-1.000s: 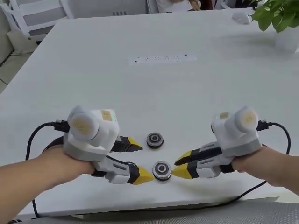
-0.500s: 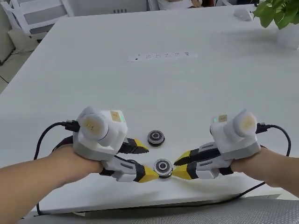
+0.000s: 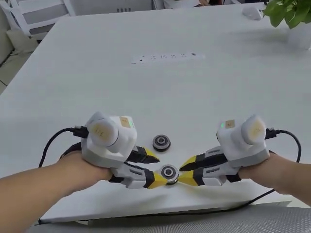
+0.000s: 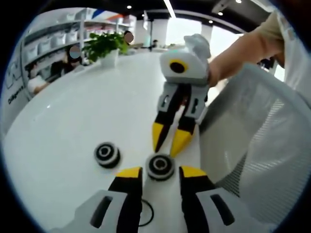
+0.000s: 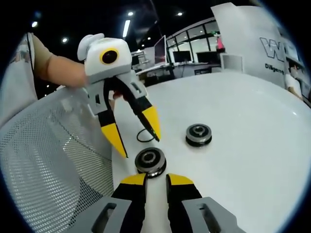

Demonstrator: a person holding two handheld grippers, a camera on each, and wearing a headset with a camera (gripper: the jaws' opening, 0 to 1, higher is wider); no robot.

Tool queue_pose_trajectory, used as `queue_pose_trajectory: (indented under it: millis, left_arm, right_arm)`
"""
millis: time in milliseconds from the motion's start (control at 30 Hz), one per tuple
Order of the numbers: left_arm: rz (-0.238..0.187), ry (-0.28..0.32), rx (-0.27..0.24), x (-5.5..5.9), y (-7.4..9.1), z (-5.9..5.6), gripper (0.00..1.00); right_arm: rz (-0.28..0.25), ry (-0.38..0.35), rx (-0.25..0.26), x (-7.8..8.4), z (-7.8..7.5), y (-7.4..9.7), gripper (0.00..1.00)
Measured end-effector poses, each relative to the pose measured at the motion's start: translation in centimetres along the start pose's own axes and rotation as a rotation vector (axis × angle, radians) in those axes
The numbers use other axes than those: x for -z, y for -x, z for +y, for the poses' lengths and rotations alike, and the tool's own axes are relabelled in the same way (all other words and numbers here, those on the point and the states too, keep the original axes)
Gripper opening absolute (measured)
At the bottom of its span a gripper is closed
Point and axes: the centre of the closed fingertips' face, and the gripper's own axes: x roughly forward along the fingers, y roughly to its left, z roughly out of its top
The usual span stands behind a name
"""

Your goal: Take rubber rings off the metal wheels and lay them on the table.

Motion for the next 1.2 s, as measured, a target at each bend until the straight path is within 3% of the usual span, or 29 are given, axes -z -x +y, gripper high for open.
queue_pose_trajectory:
  millis: [467,633,900,1200]
  left_arm:
    - [0.003,-0.026,0.019,-0.1,-1.0,-0.5,0.21]
    - [0.002,-0.044,0.01,-0.1,-1.1,-0.2,0.16]
    - [-0.005,-0.096,-0.006,-0.2,-1.2,-0.1,0.14]
    - [-0.02,-0.095,-0.018,-0.2,-1.3,-0.1,0.14]
  right_arm:
    - [-0.001,0.017,-0.004,-0.1,0.0,-0.1,0.13]
    - [0.003,0.062,-0.009,-0.2,0.1,-0.2,0.15]
    - [0.038,0.132,-0.024,-0.3,0.4,-0.6,0.18]
    - [0.072,0.154,-0.037,-0.3,0.5,-1.0,0.19]
